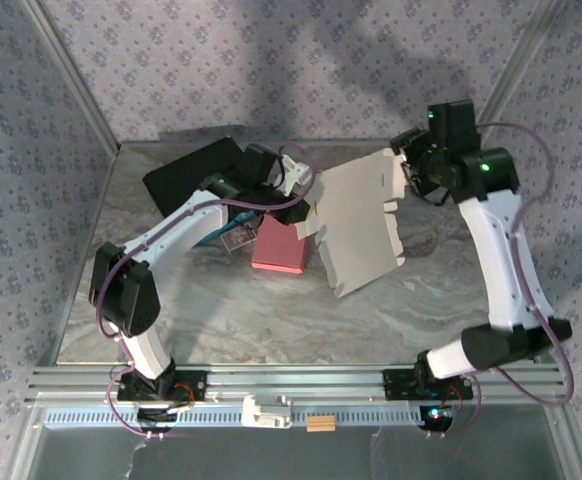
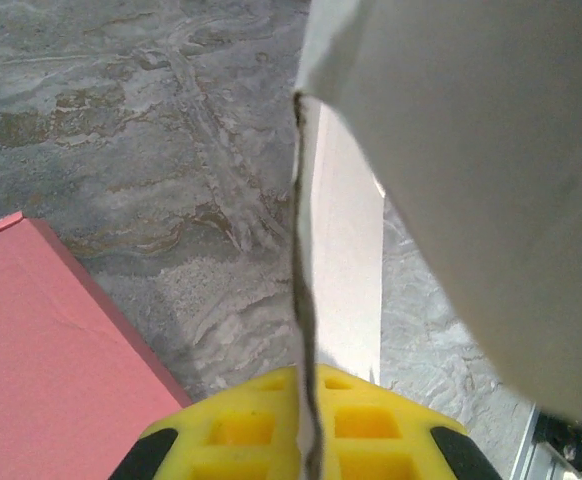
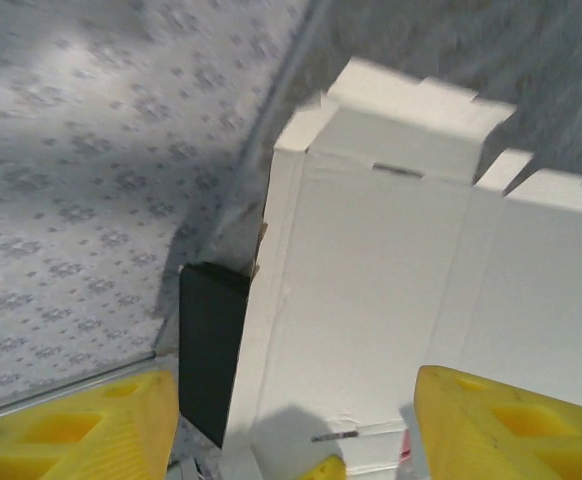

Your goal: Fold the paper box

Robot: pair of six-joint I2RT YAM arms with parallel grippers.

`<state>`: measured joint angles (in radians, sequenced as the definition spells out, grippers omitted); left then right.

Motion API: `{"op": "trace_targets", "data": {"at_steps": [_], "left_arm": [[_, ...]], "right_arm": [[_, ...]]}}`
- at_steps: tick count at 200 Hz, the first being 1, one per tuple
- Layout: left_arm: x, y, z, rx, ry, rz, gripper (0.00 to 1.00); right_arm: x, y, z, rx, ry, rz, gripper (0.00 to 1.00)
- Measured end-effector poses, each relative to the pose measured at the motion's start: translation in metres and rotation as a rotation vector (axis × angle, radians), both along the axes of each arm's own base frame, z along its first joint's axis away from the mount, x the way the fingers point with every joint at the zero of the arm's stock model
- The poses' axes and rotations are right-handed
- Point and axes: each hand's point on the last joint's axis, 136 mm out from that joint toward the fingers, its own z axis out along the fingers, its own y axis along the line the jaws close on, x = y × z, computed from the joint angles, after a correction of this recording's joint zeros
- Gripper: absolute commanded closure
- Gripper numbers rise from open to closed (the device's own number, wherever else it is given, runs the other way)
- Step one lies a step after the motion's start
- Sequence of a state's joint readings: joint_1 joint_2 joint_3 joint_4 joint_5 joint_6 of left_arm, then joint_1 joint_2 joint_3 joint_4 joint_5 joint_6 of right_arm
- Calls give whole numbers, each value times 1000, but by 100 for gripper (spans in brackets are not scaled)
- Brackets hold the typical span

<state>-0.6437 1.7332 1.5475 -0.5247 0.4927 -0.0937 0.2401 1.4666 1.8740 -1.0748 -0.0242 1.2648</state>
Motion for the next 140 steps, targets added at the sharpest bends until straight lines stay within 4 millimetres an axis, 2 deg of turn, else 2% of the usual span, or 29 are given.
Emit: {"op": "trace_targets", "data": {"at_steps": [28,43,66,86,140], "left_arm": [[-11,-3,-1,45,-42,-41,98],[-15,-5,-1,58,-62,-57,98],[-18,-7,0,71,-87,-73,98],[-16,-6,-1,84,-105,-74,98],[-15,-2,-4,110,-121,-78,98]], "right_arm": [[4,26,-43,105,118,-6,38],[7,38,-57,152,148,-4,41],[21,50,-65,194,148,5,44],[29,57,-69,223,146,13,54],[25,63,-97,260,212,22,75]]}}
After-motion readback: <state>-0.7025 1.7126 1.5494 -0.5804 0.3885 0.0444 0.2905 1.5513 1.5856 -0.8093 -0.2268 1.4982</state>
